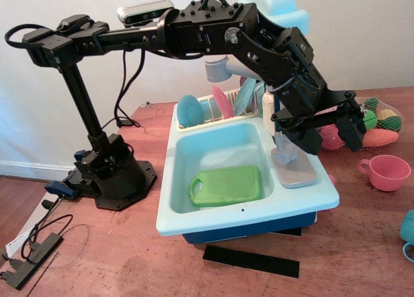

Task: Turn lever vertical to front

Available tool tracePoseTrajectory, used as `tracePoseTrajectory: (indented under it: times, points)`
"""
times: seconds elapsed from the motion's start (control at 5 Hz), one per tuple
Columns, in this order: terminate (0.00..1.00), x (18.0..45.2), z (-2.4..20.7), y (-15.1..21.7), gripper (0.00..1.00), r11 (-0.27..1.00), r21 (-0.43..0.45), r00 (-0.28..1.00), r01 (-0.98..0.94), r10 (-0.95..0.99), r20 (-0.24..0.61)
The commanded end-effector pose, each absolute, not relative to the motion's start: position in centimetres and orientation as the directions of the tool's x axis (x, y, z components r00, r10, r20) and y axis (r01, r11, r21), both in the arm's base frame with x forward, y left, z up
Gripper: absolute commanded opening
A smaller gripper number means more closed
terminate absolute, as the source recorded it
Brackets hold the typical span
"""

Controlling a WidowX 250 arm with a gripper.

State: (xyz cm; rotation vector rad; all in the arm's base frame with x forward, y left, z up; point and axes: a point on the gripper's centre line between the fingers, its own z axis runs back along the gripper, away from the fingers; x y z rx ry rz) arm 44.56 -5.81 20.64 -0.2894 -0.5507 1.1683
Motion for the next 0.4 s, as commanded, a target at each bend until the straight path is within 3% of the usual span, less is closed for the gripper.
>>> tracePoseTrajectory:
  times: [0.0, 0.2]
  points:
    - [0.00, 44.56, 20.64, -5.81, 1.00, 0.375, -0.489, 0.281, -0.787, 0.925, 0.258]
    - [0.00, 44.34, 20.42, -4.91, 1.00, 0.368, -0.501, 0.267, -0.784, 0.927, 0.264]
